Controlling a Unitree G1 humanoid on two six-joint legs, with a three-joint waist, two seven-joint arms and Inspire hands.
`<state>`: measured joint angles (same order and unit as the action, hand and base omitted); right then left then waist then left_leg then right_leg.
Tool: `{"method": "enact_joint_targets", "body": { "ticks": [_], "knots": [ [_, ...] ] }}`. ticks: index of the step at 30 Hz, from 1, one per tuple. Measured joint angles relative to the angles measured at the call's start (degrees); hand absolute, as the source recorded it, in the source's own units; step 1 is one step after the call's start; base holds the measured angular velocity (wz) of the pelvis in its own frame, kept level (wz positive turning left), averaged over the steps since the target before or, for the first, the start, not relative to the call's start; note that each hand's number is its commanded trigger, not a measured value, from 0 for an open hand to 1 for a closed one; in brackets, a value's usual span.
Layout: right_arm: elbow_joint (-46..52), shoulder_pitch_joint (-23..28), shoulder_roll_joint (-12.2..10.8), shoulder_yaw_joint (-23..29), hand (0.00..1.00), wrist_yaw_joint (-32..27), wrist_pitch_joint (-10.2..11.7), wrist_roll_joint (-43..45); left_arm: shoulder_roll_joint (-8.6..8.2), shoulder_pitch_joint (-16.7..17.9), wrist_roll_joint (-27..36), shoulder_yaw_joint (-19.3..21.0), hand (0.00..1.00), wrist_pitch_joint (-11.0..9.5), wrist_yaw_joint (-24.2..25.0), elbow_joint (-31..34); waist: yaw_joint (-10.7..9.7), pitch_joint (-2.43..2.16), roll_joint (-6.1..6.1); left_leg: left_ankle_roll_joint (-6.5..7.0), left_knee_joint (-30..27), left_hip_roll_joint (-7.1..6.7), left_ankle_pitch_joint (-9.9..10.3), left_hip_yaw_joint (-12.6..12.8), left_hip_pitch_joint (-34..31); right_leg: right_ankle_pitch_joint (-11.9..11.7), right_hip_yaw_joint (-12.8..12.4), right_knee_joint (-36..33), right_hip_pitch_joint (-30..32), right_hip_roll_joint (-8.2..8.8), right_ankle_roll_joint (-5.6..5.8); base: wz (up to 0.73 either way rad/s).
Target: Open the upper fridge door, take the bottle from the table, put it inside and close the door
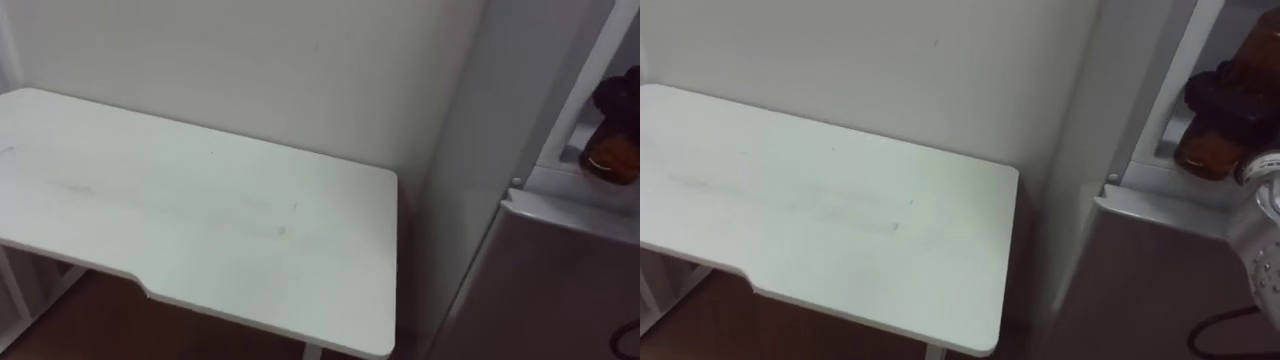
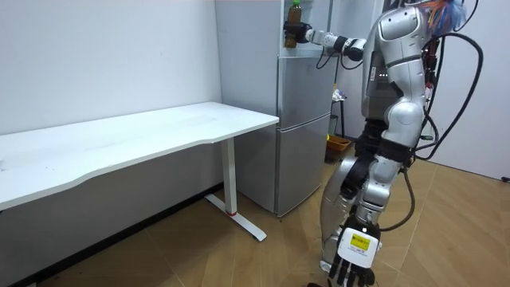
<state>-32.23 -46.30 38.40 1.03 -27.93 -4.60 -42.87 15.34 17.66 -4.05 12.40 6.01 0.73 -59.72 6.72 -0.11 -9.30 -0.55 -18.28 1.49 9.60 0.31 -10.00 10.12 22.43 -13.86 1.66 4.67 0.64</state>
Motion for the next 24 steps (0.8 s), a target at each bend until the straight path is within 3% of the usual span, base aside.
{"method": "enact_joint_targets", "body": {
  "ticks": [8,15,19,21,24],
  "knots": [
    [-6.1,-5.7,0.5,-4.3,1.0,-4.0,3.5,0.3,2.27,-2.8,0.1,-4.6,0.0,-0.1,-0.1,1.2,1.4,0.66,0.59,-0.78,-3.4,1.98,0.0,-0.1,-5.6,-1.1,-0.5,0.3,4.6,-1.84,-1.26,-0.04],
    [-7.9,-5.8,0.7,-4.9,1.0,-7.7,7.4,0.9,3.45,-3.0,0.0,-6.8,0.0,-0.1,-0.1,2.5,3.2,0.75,0.77,-0.9,-3.4,2.16,-0.1,0.1,-6.3,-1.2,-0.7,0.2,5.8,-1.91,-1.56,-0.02],
    [-9.9,-7.0,1.0,-4.9,1.0,-8.3,9.0,2.8,3.46,-3.1,0.1,-7.1,0.0,-0.1,-0.2,2.6,3.2,0.86,0.99,-0.86,-3.8,2.15,-0.2,-0.1,-7.5,-1.4,-0.3,0.1,6.3,-1.91,-1.76,0.03],
    [-10.9,-7.8,1.4,-4.9,1.0,-8.9,9.8,4.2,3.51,-3.7,0.1,-8.2,0.0,-0.1,-0.8,2.6,3.3,1.14,1.45,-0.83,-4.0,2.0,-0.2,-0.5,-7.8,-1.4,-0.1,0.0,6.4,-1.88,-1.71,0.07],
    [-12.0,-8.7,1.5,-5.2,1.0,-10.2,10.9,5.2,3.52,-4.0,0.1,-9.3,0.0,-0.2,-1.8,2.9,3.3,1.09,1.76,-0.8,-4.1,1.97,-0.2,-0.5,-8.4,-1.4,-0.1,-0.1,6.9,-1.87,-1.69,0.01]
  ]
}}
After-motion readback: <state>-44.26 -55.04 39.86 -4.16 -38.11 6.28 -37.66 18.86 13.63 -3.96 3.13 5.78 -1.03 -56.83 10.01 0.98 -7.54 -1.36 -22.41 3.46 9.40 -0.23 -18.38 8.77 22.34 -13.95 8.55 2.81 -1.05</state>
